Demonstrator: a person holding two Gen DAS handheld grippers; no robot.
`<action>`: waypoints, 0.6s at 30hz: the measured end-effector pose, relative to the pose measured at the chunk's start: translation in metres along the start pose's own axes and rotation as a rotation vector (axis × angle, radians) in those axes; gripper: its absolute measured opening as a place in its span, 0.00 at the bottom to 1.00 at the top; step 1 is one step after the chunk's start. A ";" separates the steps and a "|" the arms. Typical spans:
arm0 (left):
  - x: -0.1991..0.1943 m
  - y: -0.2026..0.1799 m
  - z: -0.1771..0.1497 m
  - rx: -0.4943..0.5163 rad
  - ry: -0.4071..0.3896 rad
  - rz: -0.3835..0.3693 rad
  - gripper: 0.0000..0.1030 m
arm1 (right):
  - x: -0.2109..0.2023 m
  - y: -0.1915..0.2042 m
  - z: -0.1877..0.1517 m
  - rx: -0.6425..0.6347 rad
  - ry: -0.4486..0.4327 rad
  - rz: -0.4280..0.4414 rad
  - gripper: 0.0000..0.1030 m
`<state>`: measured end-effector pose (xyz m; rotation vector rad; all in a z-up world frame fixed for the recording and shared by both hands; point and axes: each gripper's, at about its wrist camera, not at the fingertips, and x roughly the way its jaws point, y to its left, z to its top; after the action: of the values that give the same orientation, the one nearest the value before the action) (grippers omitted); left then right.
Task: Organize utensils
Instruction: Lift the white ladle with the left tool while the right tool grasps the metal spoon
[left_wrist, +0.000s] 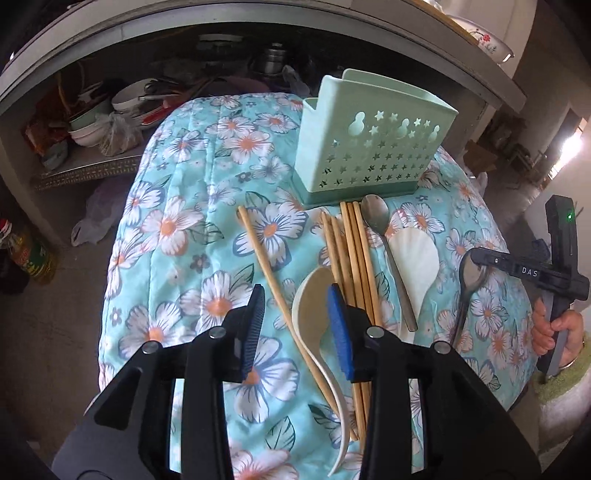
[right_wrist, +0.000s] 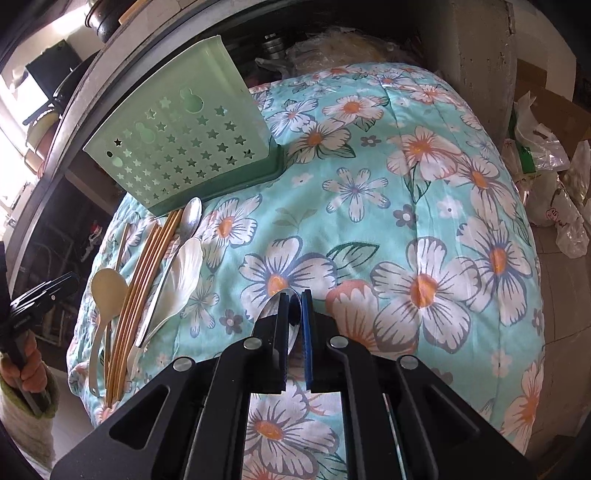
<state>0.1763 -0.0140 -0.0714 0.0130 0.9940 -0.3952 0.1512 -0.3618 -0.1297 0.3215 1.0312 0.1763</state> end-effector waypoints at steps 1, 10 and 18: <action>0.003 -0.002 0.004 0.030 0.005 -0.003 0.32 | 0.001 0.000 0.000 0.000 0.001 -0.001 0.07; 0.037 -0.022 0.018 0.254 0.103 0.019 0.29 | 0.005 0.001 0.002 -0.008 0.006 -0.002 0.08; 0.046 -0.017 0.012 0.241 0.150 -0.008 0.04 | -0.007 0.008 0.000 -0.022 -0.031 -0.004 0.04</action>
<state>0.2026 -0.0467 -0.0999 0.2595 1.0891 -0.5249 0.1478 -0.3558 -0.1214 0.3008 0.9984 0.1782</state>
